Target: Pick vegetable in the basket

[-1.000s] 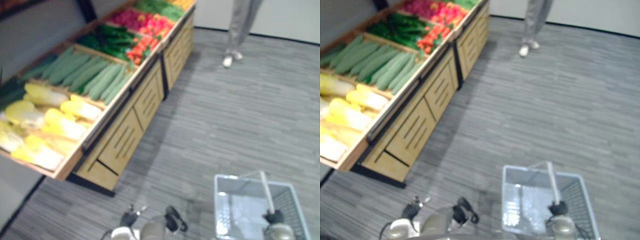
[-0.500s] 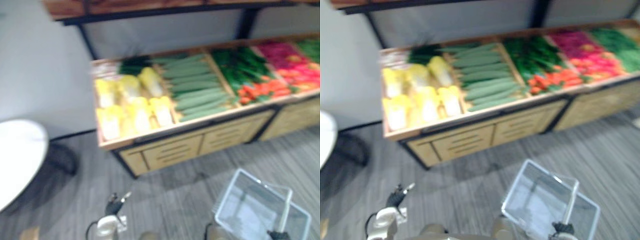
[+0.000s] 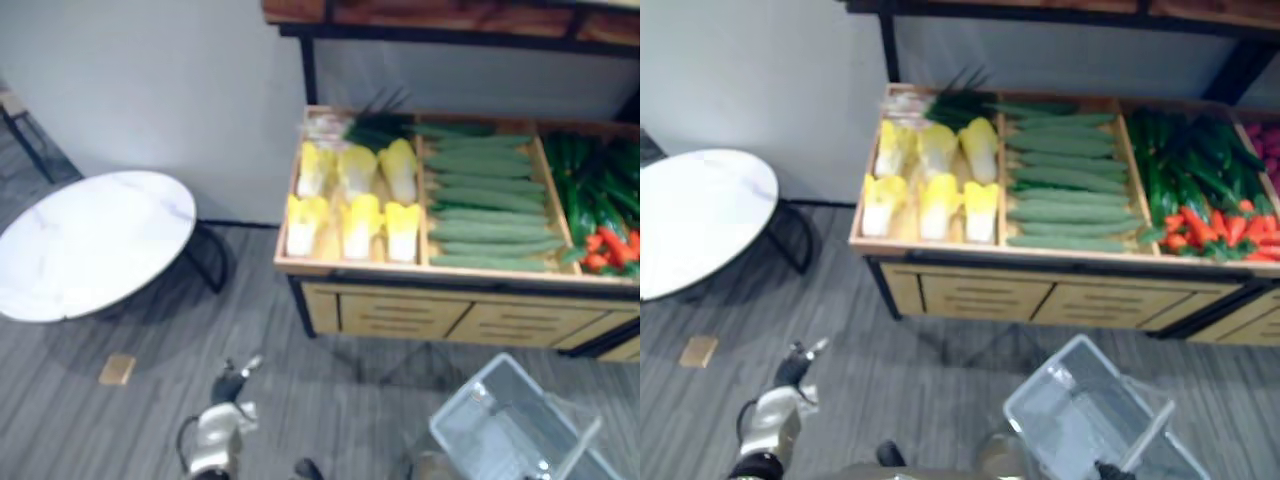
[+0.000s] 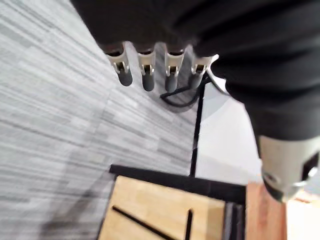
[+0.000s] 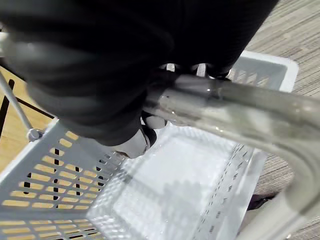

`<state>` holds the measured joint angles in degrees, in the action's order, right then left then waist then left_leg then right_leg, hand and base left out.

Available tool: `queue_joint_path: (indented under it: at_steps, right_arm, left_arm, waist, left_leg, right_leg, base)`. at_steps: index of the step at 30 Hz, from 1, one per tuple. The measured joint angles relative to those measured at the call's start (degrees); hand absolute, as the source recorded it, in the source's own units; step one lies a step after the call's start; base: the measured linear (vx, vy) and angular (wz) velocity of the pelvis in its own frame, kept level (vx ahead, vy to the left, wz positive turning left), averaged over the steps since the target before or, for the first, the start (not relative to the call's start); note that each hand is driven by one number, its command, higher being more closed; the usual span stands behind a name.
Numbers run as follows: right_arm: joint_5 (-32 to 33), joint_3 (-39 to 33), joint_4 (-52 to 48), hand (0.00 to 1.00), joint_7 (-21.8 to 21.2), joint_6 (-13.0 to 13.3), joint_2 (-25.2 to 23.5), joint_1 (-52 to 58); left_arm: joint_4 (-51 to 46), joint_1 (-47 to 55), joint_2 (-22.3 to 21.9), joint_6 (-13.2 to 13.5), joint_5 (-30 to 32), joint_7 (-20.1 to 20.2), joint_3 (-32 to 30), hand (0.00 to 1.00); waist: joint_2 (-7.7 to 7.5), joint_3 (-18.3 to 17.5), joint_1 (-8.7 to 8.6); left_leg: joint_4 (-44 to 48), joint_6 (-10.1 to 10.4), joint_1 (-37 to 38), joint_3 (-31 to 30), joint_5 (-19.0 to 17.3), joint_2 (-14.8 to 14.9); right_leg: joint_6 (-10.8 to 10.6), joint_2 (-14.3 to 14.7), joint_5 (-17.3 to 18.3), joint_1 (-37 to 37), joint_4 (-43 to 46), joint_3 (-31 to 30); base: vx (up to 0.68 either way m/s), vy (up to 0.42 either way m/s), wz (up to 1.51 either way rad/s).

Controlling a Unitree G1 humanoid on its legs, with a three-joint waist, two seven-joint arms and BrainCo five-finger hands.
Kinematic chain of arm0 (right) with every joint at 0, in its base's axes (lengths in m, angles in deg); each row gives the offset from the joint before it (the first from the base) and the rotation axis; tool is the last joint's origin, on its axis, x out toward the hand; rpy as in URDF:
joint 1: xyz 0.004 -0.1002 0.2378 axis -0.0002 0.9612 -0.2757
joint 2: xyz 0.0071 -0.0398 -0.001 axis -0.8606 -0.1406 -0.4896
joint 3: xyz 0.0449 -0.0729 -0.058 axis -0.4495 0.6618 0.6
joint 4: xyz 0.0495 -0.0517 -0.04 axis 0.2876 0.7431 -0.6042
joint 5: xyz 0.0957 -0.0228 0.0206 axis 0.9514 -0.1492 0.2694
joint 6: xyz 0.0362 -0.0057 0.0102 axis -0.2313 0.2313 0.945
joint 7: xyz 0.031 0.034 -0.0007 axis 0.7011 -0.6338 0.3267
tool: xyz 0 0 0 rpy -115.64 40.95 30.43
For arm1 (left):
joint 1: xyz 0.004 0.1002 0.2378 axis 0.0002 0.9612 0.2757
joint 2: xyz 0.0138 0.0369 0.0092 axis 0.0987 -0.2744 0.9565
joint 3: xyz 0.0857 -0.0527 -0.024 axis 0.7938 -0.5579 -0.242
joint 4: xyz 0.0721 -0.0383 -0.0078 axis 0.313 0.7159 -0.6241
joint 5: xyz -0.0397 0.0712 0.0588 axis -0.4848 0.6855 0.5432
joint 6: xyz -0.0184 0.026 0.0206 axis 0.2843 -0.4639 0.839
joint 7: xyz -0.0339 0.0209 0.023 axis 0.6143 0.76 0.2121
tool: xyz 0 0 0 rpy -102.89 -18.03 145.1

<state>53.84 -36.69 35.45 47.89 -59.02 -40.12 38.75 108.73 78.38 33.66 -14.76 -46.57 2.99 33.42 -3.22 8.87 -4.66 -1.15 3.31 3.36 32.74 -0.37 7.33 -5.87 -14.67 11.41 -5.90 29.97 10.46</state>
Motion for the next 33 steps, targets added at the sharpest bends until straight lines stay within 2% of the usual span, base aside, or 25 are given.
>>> queue_joint_path:
  at_steps: [1, 2, 3, 6, 8, 12, 16, 19, 23, 28, 30, 33]
  right_arm:
    - [0.01, 0.28, 0.23, 1.0, 0.21, 0.26, -0.06, 0.15]
    - [-0.01, 1.27, 0.3, 1.0, 0.36, 0.54, 0.09, 0.41]
    - [-0.02, 1.96, 0.32, 1.0, 0.44, 0.65, 0.35, 0.5]
    - [-0.03, 3.03, -0.15, 1.0, 0.79, 1.53, 1.9, 0.54]
    - [-0.01, 3.09, -0.15, 1.0, 0.84, 1.62, 1.63, 1.4]
    - [0.0, 3.23, -0.34, 1.0, 0.94, 2.31, 1.68, 2.36]
    - [-0.04, 3.2, -0.42, 1.0, 0.94, 2.34, 1.64, 2.76]
    - [-0.04, 2.47, -0.45, 1.0, 1.07, 2.34, 1.65, 3.41]
    - [-0.05, 2.76, -2.19, 1.0, 1.58, 2.68, 1.77, 3.42]
    - [-0.05, 2.84, -3.16, 1.0, 2.05, 2.88, 1.8, 3.04]
    - [-0.05, 3.27, -4.19, 1.0, 2.19, 2.86, 1.7, 2.67]
    - [-0.02, 3.43, -4.33, 1.0, 2.34, 2.86, 1.7, 2.45]
  left_arm:
    - [-1.2, -1.73, 1.78, 0.13, -1.28, -1.69, -0.26, 0.0]
    - [-3.19, -3.33, 3.31, 0.48, -1.86, -2.99, -0.67, 0.0]
    - [-4.14, -4.29, 3.6, 0.85, -2.06, -3.65, -1.05, 0.0]
    - [-10.62, -8.24, 5.47, 2.39, -1.98, -5.9, -2.22, 0.0]
    - [-14.4, -11.42, 6.53, 3.42, -1.48, -7.47, -2.27, 0.0]
    - [-18.28, -17.48, 7.44, 5.09, -0.43, -9.32, -2.12, 0.0]
    - [-18.21, -20.54, 7.88, 4.83, 2.67, -10.43, -1.3, 0.0]
    - [-18.18, -22.94, 7.87, 4.31, 6.23, -10.45, 1.33, 0.0]
    - [-17.94, -25.93, 7.45, 4.2, 9.88, -10.32, 5.11, 0.0]
    - [-14.7, -28.8, 3.97, 2.9, 10.4, -9.98, 7.11, 0.0]
    - [-12.69, -28.97, 1.66, 1.5, 12.12, -9.94, 7.34, 0.0]
    - [-11.78, -29.04, -0.49, 0.4, 12.66, -9.93, 7.51, 0.0]
  waist:
    - [-0.66, -0.17, -0.04]
    - [-1.32, -0.38, -0.09]
    - [-1.18, -0.56, -0.08]
    - [2.18, -0.8, -0.04]
    - [2.82, -0.8, -0.56]
    - [3.53, -0.92, -2.41]
    - [3.71, -0.84, -3.48]
    - [4.26, -0.43, -4.95]
    - [5.23, 1.84, -6.16]
    - [6.23, 3.44, -7.06]
    - [6.37, 5.31, -7.78]
    - [6.92, 5.98, -7.87]
  left_leg:
    - [-0.02, 1.04, -0.14, -0.37, 0.6, 0.05]
    - [-0.22, 1.78, -0.1, -0.54, 1.16, -0.35]
    - [-0.86, 2.25, 0.16, -0.61, 1.67, -0.02]
    - [-2.78, 2.91, 1.47, 1.13, 3.41, 2.2]
    - [-2.73, 3.0, 3.23, 1.53, 3.44, 3.37]
    - [-2.57, 3.12, 3.97, 3.13, 3.46, 4.06]
    - [-1.21, 3.1, 3.91, 4.6, 3.45, 3.86]
    - [-0.34, 3.09, 3.86, 4.61, 3.45, 3.9]
    - [0.0, 3.1, 3.73, 5.59, 3.44, 4.01]
    - [0.25, 3.1, 1.77, 5.96, 3.43, 4.25]
    - [0.15, 3.1, 1.65, 6.6, 3.43, 4.24]
    - [-0.77, 3.12, 0.73, 7.79, 3.42, 4.33]
  right_leg:
    - [0.14, 0.0, -0.96, 0.22, -6.68, -0.09]
    - [-1.33, 0.4, -2.07, 1.25, -12.28, -0.89]
    - [-1.61, 0.98, -2.02, 2.12, -14.01, -0.71]
    - [-1.39, 4.52, -2.89, 3.44, -17.43, -1.43]
    - [-0.39, 5.95, -3.56, 5.65, -19.5, -1.57]
    - [0.02, 7.12, -5.29, 7.16, -23.39, -2.67]
    - [-0.19, 6.83, -6.5, 7.2, -25.58, -4.9]
    - [-0.2, 6.62, -6.66, 7.54, -25.89, -4.98]
    - [-0.23, 6.73, -6.68, 6.89, -25.91, -5.98]
    - [-0.51, 7.02, -7.49, 4.57, -25.94, -6.72]
    - [-0.73, 7.11, -8.14, 3.84, -25.96, -7.6]
    - [-0.83, 7.61, -9.06, 1.92, -26.15, -8.24]
  base:
    - [0.13, -0.227, 0.28]
    - [0.13, -0.207, 0.21]
    - [0.17, -0.203, -0.05]
    - [0.17, -0.145, -0.28]
    - [0.15, -0.114, -0.28]
    - [0.1, -0.061, -0.22]
    - [0.05, -0.004, -0.32]
    - [0.02, -0.026, -0.05]
    - [-0.04, -0.023, -0.11]
    - [-0.08, -0.021, -0.09]
    - [-0.13, 0.006, -0.19]
    - [-0.14, 0.001, -0.14]
